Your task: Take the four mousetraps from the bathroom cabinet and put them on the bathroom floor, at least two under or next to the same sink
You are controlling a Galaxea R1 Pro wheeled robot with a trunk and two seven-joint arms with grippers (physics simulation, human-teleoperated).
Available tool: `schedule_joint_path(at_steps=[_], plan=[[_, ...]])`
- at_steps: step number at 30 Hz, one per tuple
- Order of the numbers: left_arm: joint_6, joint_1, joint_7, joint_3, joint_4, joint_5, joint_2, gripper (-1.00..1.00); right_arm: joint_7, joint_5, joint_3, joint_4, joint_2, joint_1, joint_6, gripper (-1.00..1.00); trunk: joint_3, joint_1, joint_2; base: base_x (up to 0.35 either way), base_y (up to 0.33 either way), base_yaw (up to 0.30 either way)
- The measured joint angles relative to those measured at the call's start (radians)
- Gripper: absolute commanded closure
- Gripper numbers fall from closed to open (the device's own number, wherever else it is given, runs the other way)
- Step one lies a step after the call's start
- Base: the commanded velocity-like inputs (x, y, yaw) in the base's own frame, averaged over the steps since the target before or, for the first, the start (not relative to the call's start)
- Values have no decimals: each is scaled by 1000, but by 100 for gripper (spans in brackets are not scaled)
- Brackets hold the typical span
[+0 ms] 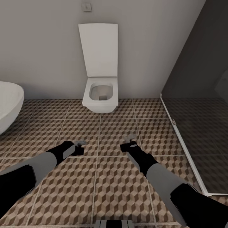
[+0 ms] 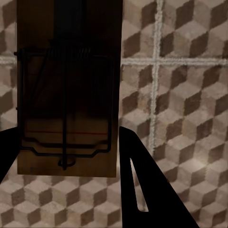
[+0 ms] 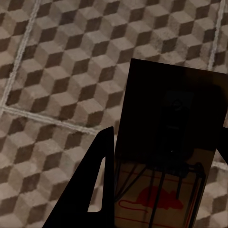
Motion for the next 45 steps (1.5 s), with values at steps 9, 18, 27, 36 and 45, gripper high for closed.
schedule_joint_path(at_steps=[9, 18, 27, 36, 45], plan=[[0, 0, 0, 0, 0, 0, -1, 100, -1, 0, 1, 0, 1, 0, 0, 100, -42, 35, -63, 0, 0, 0], [0, 0, 0, 0, 0, 0, -1, 100, -1, 1, 1, 0, 0, 0, 0, 100, -84, 69, -126, 0, 0, 0], [0, 0, 0, 1, -1, 0, -2, 100, -2, 1, 0, 0, -2, 0, 0, 100, -127, 104, -189, 0, 0, 0], [0, 0, -1, 0, -2, 0, -2, 100, -2, 1, 1, 0, -2, 0, 0, 100, -169, 138, -252, 0, 0, 0], [0, 0, -1, 0, -2, 0, -2, 100, -2, 1, 1, 0, -2, 0, 0, 100, -211, 173, -315, 0, 0, 0]])
